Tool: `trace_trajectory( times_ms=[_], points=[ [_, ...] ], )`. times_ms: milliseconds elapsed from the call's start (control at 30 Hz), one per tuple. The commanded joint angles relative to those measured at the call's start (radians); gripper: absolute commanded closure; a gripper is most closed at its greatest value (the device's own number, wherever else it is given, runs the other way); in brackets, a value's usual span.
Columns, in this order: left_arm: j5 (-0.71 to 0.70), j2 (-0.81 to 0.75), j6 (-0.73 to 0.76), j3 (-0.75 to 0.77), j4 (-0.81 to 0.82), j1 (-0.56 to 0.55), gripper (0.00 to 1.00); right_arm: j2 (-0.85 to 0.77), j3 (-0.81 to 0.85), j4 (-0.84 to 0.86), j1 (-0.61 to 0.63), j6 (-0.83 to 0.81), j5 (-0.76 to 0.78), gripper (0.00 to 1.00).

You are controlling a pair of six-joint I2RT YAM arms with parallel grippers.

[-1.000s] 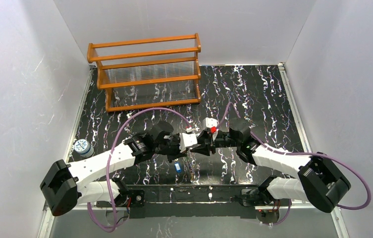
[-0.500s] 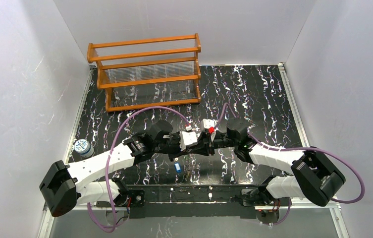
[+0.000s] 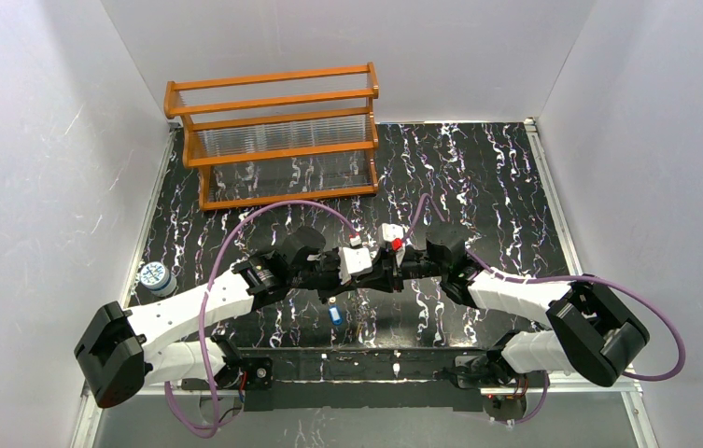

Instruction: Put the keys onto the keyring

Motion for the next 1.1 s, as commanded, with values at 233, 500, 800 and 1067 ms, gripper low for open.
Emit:
trace_trajectory(
  times_ms=[233, 500, 800, 1067],
  points=[
    [0.018, -0.034, -0.008, -0.001, 0.035, -0.008, 1.0, -0.008, 0.005, -0.014, 0.001, -0.03, 0.055, 0.72],
    [0.021, -0.03, -0.009, 0.002, 0.04, -0.008, 1.0, -0.004, 0.008, -0.019, 0.001, -0.033, 0.042, 0.86],
    [0.014, -0.04, -0.012, -0.007, 0.041, -0.009, 1.0, 0.003, 0.012, -0.022, 0.001, -0.041, 0.032, 0.99],
    [-0.084, -0.19, -0.056, -0.115, 0.132, -0.01, 0.54, -0.041, -0.016, -0.012, 0.002, -0.051, 0.066, 0.99]
  ],
)
